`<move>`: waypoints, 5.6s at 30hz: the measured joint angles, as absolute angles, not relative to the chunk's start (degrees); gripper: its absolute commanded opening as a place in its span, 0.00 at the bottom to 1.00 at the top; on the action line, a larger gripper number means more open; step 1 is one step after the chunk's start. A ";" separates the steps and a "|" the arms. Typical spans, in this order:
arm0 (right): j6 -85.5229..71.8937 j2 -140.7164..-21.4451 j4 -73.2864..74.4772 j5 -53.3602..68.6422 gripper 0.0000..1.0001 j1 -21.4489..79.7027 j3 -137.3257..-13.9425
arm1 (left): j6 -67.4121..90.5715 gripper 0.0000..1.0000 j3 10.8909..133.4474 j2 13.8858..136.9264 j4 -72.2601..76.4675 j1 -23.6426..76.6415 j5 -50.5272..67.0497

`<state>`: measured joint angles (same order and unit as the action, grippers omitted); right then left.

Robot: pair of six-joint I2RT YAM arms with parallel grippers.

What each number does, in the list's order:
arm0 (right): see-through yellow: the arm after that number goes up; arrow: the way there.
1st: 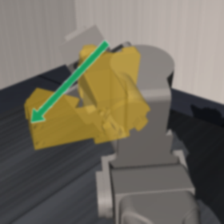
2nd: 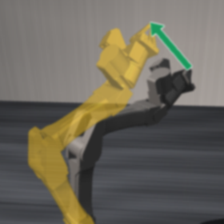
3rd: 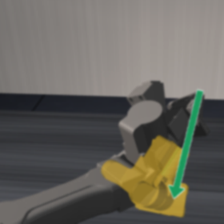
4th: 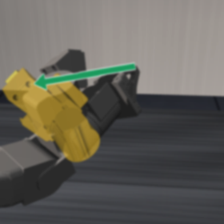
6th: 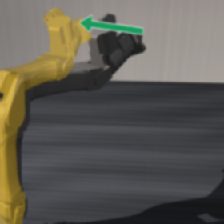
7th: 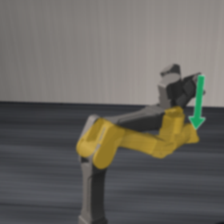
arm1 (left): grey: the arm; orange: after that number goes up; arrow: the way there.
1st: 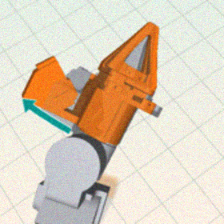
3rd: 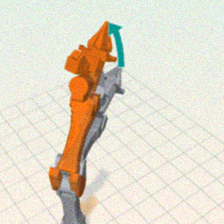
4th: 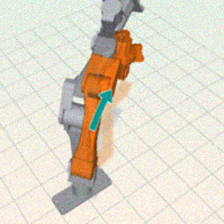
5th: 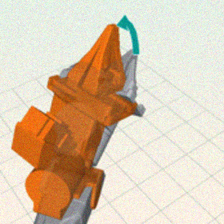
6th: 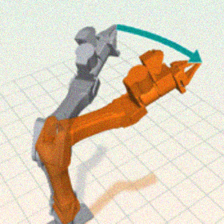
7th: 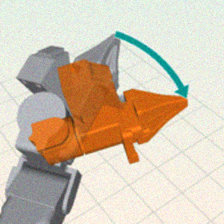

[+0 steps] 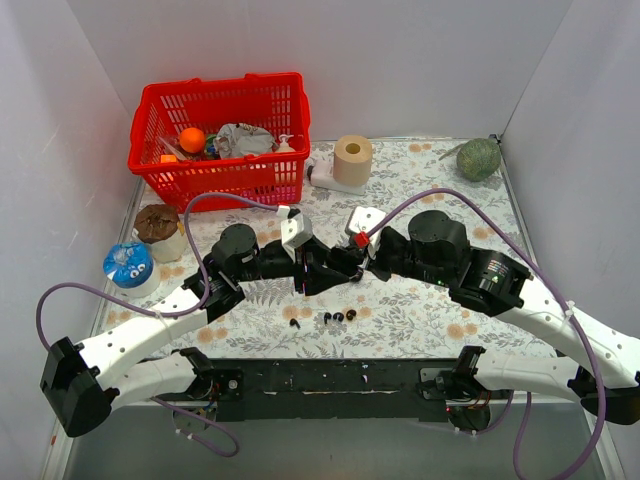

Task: Insert the wireless bluetooth earbuds into the charging case
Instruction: Open the charging case, then pick up the earbud from the center of the board.

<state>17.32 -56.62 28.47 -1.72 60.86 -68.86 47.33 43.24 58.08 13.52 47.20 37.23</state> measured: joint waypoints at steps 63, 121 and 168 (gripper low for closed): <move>-4.78 -50.81 17.72 -11.16 0.69 61.14 -58.00 | 57.17 0.00 16.34 29.28 30.81 47.51 19.57; -20.62 -75.68 3.64 -13.61 0.01 59.57 -31.18 | 64.31 0.00 15.59 15.05 12.29 47.51 14.92; -11.99 -71.48 5.65 1.26 0.41 57.89 -33.26 | 64.86 0.00 15.59 15.62 11.97 47.51 14.13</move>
